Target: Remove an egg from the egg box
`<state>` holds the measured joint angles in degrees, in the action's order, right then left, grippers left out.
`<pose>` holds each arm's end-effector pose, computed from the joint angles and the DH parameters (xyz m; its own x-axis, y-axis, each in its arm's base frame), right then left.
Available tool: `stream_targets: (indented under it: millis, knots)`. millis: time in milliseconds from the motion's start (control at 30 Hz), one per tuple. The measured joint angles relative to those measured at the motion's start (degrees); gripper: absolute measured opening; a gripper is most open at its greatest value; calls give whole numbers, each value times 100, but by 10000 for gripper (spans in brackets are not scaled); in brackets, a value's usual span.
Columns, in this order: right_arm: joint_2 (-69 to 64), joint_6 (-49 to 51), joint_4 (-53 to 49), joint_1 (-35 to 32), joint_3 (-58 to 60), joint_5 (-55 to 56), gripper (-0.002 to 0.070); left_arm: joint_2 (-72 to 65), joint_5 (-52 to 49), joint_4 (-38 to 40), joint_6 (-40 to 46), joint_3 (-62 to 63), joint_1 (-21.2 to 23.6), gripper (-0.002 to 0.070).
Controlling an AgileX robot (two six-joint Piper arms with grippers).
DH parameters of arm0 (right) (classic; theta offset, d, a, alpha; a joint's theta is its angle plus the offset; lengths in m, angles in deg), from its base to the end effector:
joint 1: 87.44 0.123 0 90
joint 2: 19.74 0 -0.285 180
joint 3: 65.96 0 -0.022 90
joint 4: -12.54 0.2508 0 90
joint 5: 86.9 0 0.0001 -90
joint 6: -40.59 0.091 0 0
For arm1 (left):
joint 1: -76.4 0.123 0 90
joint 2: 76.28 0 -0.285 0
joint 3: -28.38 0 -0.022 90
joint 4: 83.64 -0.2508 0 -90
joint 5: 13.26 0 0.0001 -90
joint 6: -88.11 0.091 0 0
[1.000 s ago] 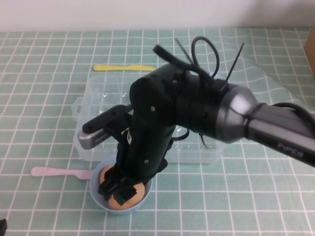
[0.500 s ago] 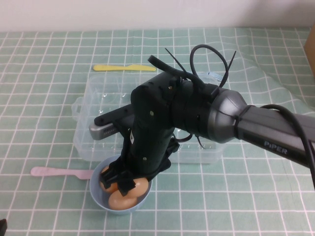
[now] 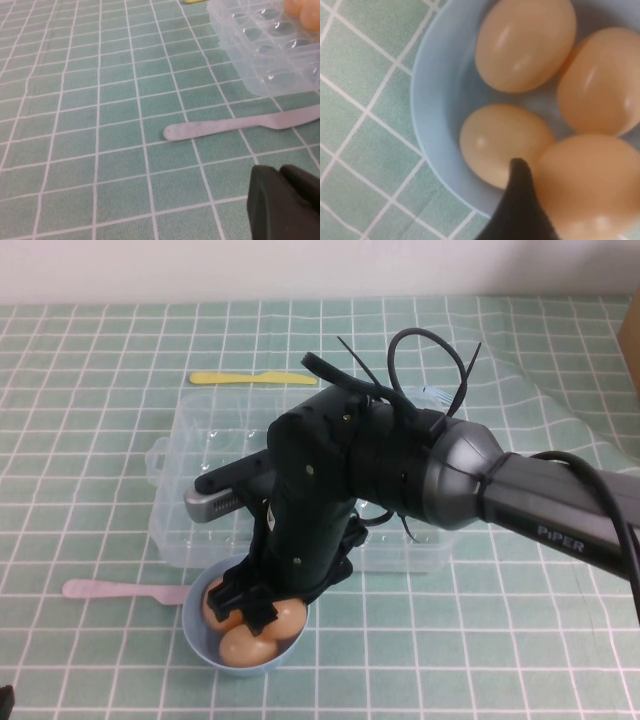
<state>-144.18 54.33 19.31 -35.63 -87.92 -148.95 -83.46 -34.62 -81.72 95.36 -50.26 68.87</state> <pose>0.2616 0.3478 0.2381 -0.8022 -0.5515 -0.2287 -0.5911 0.7875 0.1744 0.0521 -0.0080 0.1719 -0.2777 0.1327 -0.9514 0.1698 0.9816 0.0874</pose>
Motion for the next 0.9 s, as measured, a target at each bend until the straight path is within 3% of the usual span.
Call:
stream_targets:
  millis: [300, 533, 667, 800, 900]
  knots:
    - [0, 0, -48, -9, 0, -40, 519, 0, 0, 0, 0, 0, 0, 0]
    - [577, 0, -48, -9, 0, -52, 494, 0, 0, 0, 0, 0, 0, 0]
    - [1113, 0, -48, -9, 0, -424, 332, 0, 0, 0, 0, 0, 0, 0]
    - [1499, -97, -59, 10, 89, -726, 81, 0, 0, 0, 0, 0, 0, 0]
    - [1915, -150, -32, 67, 531, -702, 13, 0, 0, 0, 0, 0, 0, 0]
